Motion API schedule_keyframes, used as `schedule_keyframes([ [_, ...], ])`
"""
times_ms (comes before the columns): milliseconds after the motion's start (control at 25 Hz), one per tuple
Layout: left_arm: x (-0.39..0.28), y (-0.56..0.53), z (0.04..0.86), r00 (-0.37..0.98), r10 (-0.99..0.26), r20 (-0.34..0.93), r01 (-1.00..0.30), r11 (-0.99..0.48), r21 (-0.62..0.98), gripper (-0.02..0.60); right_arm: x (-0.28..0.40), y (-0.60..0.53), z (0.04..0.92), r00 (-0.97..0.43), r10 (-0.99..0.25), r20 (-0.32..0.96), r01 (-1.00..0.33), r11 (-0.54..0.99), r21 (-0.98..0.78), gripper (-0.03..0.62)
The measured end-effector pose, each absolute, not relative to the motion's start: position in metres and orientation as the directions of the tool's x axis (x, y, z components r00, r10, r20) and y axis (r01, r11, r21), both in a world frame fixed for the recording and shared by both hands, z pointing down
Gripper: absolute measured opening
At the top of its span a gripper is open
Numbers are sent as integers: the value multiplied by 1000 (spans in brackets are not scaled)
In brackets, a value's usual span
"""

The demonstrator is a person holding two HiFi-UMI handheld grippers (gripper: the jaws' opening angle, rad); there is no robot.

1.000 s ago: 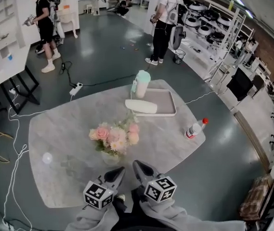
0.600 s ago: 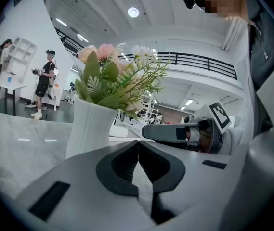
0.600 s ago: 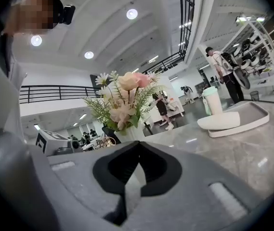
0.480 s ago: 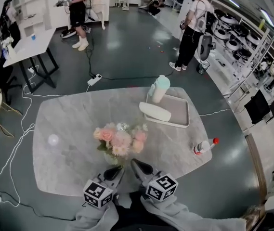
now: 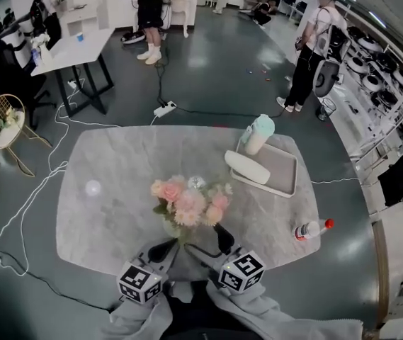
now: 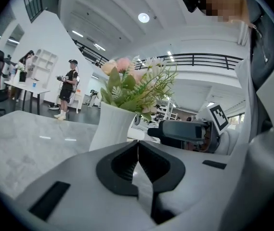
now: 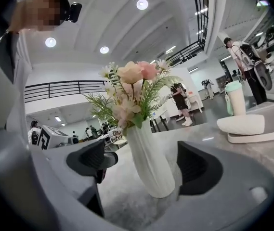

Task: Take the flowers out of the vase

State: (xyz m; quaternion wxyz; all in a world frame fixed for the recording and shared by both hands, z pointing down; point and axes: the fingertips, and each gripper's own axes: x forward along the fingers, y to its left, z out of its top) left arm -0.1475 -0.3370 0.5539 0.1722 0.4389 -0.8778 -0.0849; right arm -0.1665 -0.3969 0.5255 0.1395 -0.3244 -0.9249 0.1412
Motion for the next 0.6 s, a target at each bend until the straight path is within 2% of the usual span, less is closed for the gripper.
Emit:
schedule_keyframes([
  [40, -148, -333, 554, -568, -790, 229, -732, 613, 298, 3, -168, -393, 524, -746, 645, 167, 571, 748, -337, 488],
  [120, -150, -326, 552, -590, -774, 229, -717, 633, 292, 3, -170, -386, 523, -732, 659, 170, 594, 741, -313, 518],
  [600, -152, -295, 542, -658, -718, 227, -669, 696, 262, 3, -192, -366, 501, -733, 671, 107, 636, 733, -243, 522],
])
